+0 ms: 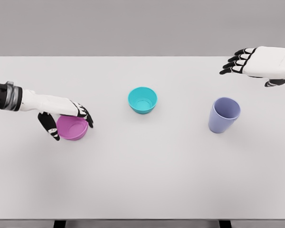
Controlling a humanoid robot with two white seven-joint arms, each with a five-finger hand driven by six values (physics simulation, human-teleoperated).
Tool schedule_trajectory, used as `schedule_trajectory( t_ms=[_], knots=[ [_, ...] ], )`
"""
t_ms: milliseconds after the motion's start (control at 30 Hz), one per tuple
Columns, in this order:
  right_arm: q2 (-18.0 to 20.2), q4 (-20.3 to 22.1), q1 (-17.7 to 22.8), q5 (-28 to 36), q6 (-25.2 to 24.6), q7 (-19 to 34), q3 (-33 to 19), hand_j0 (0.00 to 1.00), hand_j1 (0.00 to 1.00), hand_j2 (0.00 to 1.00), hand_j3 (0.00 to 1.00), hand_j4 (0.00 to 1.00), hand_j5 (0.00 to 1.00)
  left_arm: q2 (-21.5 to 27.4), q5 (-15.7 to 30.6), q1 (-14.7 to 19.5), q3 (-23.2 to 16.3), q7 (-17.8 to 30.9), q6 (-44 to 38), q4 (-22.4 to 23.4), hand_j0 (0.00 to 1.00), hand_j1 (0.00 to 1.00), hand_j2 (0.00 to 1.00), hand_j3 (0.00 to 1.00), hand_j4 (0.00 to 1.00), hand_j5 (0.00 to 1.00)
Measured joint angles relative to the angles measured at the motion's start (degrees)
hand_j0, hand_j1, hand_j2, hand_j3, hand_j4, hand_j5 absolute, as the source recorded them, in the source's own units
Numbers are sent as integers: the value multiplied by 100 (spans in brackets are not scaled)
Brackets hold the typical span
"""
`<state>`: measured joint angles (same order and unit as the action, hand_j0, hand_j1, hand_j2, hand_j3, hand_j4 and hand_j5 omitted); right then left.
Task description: Stacking bowl and cup with both arms
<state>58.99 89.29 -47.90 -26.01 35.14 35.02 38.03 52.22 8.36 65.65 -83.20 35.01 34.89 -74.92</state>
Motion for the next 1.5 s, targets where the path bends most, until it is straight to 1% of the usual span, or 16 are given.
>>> schedule_trajectory(
  t_ms=[100, 600, 1233, 1433, 1500],
  knots=[
    [0, 0, 0, 0, 0, 0, -1, 100, 100, 100, 100, 100, 100, 0, 4, 18, 116, -1, 16, -14, 79, 79, 79, 79, 79, 79],
    [0, -1, 0, 0, 0, 0, -2, 100, 100, 100, 100, 100, 100, -28, -5, 44, 426, -2, 26, -30, 77, 77, 77, 77, 77, 77],
    [7, 0, 0, 0, 0, 0, -3, 100, 100, 100, 100, 100, 100, -458, -17, 70, 767, 0, 24, -2, 77, 77, 77, 77, 77, 77],
    [72, -6, 18, 1, 0, 0, -3, 100, 100, 100, 100, 100, 100, -625, -36, 79, 898, 0, 4, 43, 77, 77, 77, 77, 77, 77],
    [127, -7, 97, 0, 1, 0, -2, 100, 100, 100, 100, 100, 100, -692, -45, 70, 963, 0, -1, 53, 77, 77, 77, 77, 77, 77]
  ],
)
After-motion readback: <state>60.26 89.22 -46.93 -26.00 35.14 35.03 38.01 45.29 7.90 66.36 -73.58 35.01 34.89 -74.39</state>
